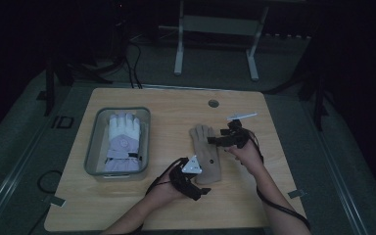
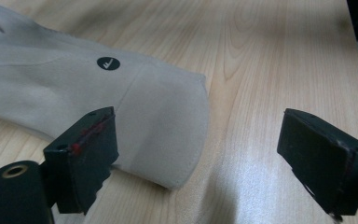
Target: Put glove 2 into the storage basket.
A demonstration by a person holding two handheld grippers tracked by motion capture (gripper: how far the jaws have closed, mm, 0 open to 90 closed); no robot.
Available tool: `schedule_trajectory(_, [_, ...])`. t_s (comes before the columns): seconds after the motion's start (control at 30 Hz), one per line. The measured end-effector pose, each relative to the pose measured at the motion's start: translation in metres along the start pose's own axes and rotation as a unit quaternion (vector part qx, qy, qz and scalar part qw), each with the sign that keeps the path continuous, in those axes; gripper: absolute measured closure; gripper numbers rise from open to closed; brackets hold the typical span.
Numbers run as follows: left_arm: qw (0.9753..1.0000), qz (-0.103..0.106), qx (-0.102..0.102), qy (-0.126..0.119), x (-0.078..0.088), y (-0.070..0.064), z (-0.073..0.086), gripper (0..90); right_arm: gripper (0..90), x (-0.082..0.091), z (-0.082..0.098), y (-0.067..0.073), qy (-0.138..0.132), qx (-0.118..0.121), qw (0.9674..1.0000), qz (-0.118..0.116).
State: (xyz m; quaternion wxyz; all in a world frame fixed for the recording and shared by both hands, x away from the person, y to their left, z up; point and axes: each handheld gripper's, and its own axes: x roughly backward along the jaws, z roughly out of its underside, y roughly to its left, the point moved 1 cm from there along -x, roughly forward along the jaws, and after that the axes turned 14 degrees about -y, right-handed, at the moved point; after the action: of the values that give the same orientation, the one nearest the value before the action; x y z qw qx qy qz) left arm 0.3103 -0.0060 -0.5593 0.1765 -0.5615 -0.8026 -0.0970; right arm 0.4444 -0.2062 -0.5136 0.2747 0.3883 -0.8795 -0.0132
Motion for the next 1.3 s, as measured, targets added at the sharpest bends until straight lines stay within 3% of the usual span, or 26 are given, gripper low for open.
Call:
schedule_trajectory(0.17, [0.9995,0.008,-0.013,0.027,-0.004,0.001,-0.001,12.4,19.8,-0.019,-0.001,-0.006,0.002,-0.004,0.9998,0.017])
schedule_trajectory(0.37, [0.9998,-0.003,-0.007,0.020,-0.012,0.004,0.000,12.4,22.6,-0.034,0.002,-0.009,0.013,-0.022,0.9992,0.031])
schedule_trajectory(0.57, [0.9997,-0.008,-0.014,0.018,-0.018,0.003,0.001,20.1,23.4,-0.048,0.011,-0.013,0.038,-0.034,0.9979,0.040])
schedule_trajectory(0.73, [0.9989,-0.009,-0.021,0.042,-0.024,0.007,0.002,24.7,25.1,-0.055,0.014,-0.016,0.048,-0.040,0.9969,0.048])
schedule_trajectory(0.83, [0.9987,-0.013,-0.020,0.044,-0.026,0.010,0.003,30.5,29.5,-0.055,0.014,-0.015,0.058,-0.031,0.9966,0.051])
schedule_trajectory(1.07, [0.9977,-0.020,-0.030,0.058,-0.031,0.009,0.002,33.4,52.7,-0.056,0.013,-0.010,0.078,-0.018,0.9961,0.038])
schedule_trajectory(1.1, [0.9973,-0.019,-0.035,0.061,-0.031,0.009,0.002,33.4,54.4,-0.056,0.013,-0.010,0.079,-0.019,0.9960,0.038])
schedule_trajectory(1.13, [0.9956,-0.028,-0.055,0.071,-0.032,0.007,0.001,34.9,55.7,-0.056,0.013,-0.010,0.081,-0.021,0.9958,0.038])
schedule_trajectory(1.23, [0.9942,-0.038,-0.063,0.079,-0.033,0.006,0.000,40.3,58.7,-0.056,0.013,-0.010,0.082,-0.020,0.9957,0.038])
schedule_trajectory(1.3, [0.9933,-0.048,-0.065,0.083,-0.032,0.007,-0.002,50.5,60.3,-0.056,0.012,-0.008,0.081,-0.017,0.9957,0.041])
